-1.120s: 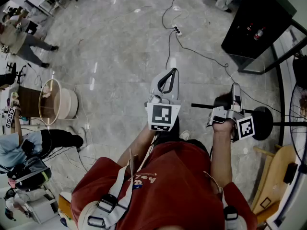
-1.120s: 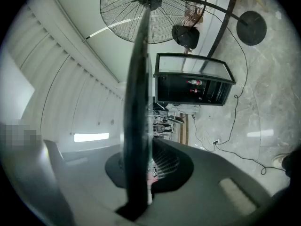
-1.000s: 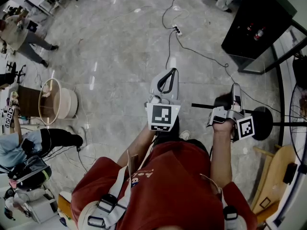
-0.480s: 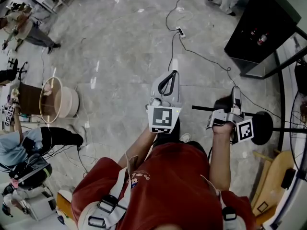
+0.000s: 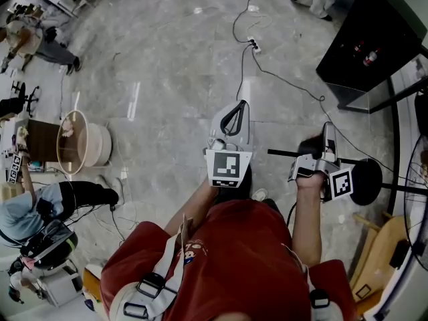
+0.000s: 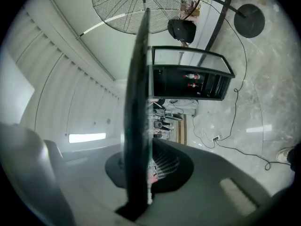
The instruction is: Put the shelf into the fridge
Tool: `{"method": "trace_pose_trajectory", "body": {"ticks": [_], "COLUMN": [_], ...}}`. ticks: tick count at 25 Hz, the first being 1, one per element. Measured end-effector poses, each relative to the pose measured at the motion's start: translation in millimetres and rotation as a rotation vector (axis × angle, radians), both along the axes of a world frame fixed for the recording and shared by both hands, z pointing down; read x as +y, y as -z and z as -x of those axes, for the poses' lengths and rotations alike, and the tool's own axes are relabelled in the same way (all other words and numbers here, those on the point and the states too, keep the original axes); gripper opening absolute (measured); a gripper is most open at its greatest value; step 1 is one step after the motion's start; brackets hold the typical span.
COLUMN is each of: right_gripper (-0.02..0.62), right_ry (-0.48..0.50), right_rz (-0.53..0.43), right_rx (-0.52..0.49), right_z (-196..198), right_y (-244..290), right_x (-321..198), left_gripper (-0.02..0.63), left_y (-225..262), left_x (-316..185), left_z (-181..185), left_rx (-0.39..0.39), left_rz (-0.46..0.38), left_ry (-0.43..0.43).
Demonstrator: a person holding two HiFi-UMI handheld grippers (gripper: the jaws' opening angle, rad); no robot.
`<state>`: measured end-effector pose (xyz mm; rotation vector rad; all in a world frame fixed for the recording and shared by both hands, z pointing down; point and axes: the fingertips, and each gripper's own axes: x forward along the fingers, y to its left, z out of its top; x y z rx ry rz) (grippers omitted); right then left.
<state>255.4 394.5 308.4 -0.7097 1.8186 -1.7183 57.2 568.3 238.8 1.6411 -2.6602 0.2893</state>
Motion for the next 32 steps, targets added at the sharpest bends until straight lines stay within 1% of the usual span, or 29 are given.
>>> {"method": "trace_pose_trajectory", "body": {"ticks": [9,13,19,23,28,32], "right_gripper": [0.009,0.009,0.009,0.009,0.009,0.009], "right_ry": [0.009,0.025,0.043,0.034,0.011,-0.016], "right_rz": [0.035,0.039,0.031,0.038,0.038,0.021], "right_rx": [0.024,0.044,0.062,0.061,0.046,0.023], "right_z": [57.4,95.4,158.0,192.8,229.6,247.7], "right_y": [-12.1,-13.5,-8.1,-2.0,8.6,16.2], "right_x": [-33.0,-44.9,-58.8,-67.5,-77.7,-86.8], "left_gripper": [0.006,0.006,0.006,0.006,0.006,0.006], "left_y": [-9.2,-17.4,-24.0,-17.1,-6.5,5.8], "left_x": [-27.2,-35.1,-50.0,-59.1,-70.6,-83.7], "left_z": [59.2,97.1,157.8,198.5,244.4,266.8], "left_rx": [0.012,0.035,0.06,0.044,0.029,0.017], "left_rz": [0.025,0.033,0.024,0.044,0.012,-0.017], "left_ry": [0.015,0.029,0.033,0.032,0.018,0.002]}}
